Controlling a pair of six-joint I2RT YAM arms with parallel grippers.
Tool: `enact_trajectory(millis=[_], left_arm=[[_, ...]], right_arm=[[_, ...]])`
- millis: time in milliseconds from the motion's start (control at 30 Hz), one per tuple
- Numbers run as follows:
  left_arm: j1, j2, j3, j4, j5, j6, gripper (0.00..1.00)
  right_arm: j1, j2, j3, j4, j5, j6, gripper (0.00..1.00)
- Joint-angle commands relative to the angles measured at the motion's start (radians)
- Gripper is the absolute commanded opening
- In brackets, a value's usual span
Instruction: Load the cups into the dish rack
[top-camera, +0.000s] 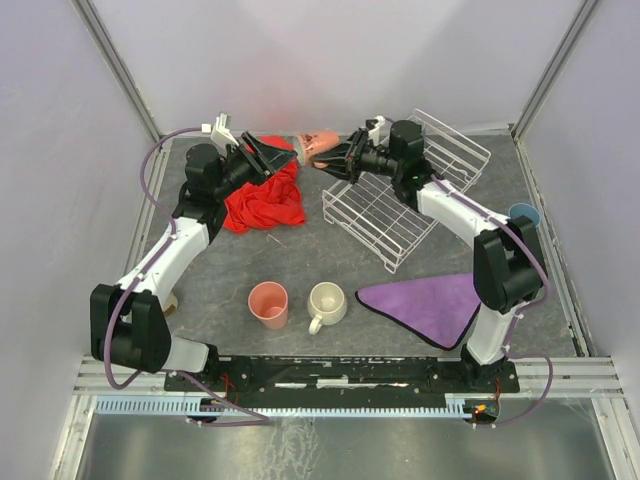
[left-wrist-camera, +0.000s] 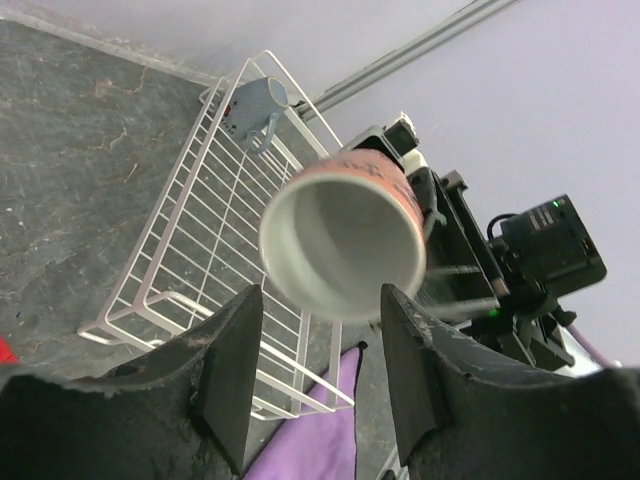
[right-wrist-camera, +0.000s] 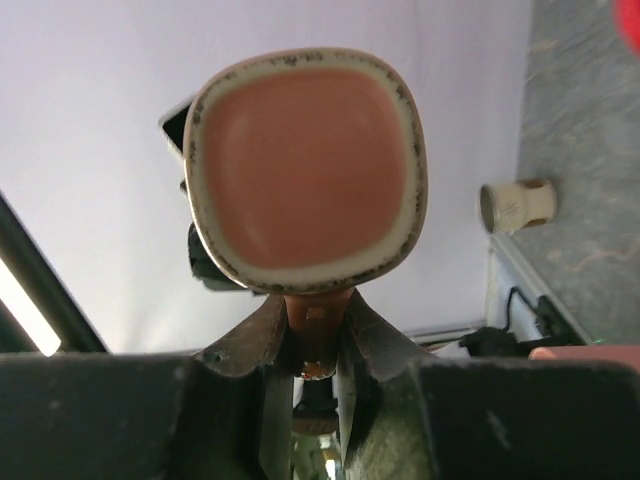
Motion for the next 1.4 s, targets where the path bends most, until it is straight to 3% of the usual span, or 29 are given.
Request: enact_trajectory(millis=[0,167,300,500,833,1367], left_arm=[[0.000,-0.037,0.035,-0.051,-0.033,0.068,0.58],[0.008,-0.024,0.046,-0.126,-0.066,0.087,0.59],[0.008,-0.005,0.057,-0.149,-0.051,0.102,0.59],[0.009,0.014,0.074,-0.181,-0.045,0.132,0.59],[0.011,0.053,0.098,-0.191,-0.038,0.143,0.59],[0.024,0.072,0.116,-0.219,-0.057,0.202,0.60]], right_arm=[[-0.105,-0.082,0.060,-0.126,0.043,-0.176,0.01],[-0.224,-0.108,0.162,-0.505,0.101,-0.506,0.01],[-0.286,-0.091,0.315,-0.880,0.271,-0.878,0.01],[-0.326,-0.039,0.430,-1.117,0.555,-1.156,0.01],[-0.328,0.052,0.555,-1.217,0.933,-1.346,0.01],[-0.374,0.317,0.774,-1.243,1.021,-1.453,0.01]])
